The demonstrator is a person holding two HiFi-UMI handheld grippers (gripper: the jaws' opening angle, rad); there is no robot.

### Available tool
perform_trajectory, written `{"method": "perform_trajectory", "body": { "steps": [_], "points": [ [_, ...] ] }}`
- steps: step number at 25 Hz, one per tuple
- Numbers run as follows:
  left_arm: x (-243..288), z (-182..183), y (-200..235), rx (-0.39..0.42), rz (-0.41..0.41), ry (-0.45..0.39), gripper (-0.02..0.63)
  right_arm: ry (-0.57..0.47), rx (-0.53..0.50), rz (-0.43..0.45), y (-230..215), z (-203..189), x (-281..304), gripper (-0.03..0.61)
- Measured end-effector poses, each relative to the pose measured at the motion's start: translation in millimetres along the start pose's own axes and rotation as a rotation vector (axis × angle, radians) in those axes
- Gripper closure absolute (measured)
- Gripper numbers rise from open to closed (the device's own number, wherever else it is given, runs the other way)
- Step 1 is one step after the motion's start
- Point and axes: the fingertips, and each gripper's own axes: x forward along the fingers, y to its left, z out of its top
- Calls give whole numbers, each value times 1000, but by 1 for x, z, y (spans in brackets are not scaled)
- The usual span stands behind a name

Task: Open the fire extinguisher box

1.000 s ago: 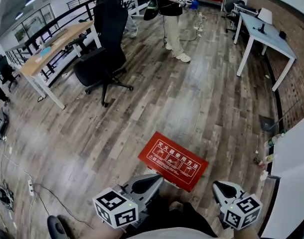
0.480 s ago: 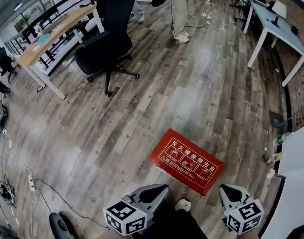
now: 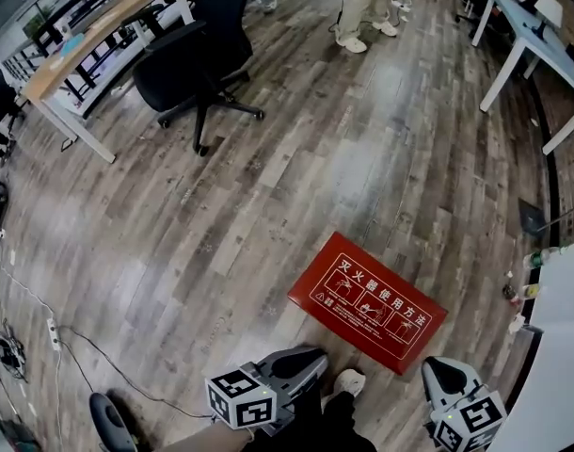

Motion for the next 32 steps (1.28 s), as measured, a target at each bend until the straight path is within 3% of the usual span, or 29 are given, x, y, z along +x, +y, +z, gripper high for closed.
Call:
{"method": "perform_trajectory", "body": {
  "steps": [2,4,7,10,14,17,22,25,32],
  "points": [
    [8,-9,22,-88,10,-14,556,8,35,-19,-8,-9,3,568],
    [15,-21,47,-167,48,-19,410,6,90,-29,-16,-17,6,568],
    [25,-42,80,-301,70,-16,360,9,131,-36,-20,-27,9,568],
    [38,-59,106,-423,70,-25,356,30,111,-42,-20,-37,12,568],
    [60,-56,131,-537,67,-130,356,40,115,-36,-18,-47,16,568],
    [76,-48,137,-554,54,-160,356,44,125,-32,-17,-48,16,568],
    [93,-36,143,-536,31,-136,356,32,148,-40,-18,-44,11,568],
    [91,-35,140,-614,-2,-145,356,20,153,-48,-22,-39,8,568],
    [80,-15,111,-703,-148,-199,356,-19,177,-77,-29,-23,-5,568]
  ]
}}
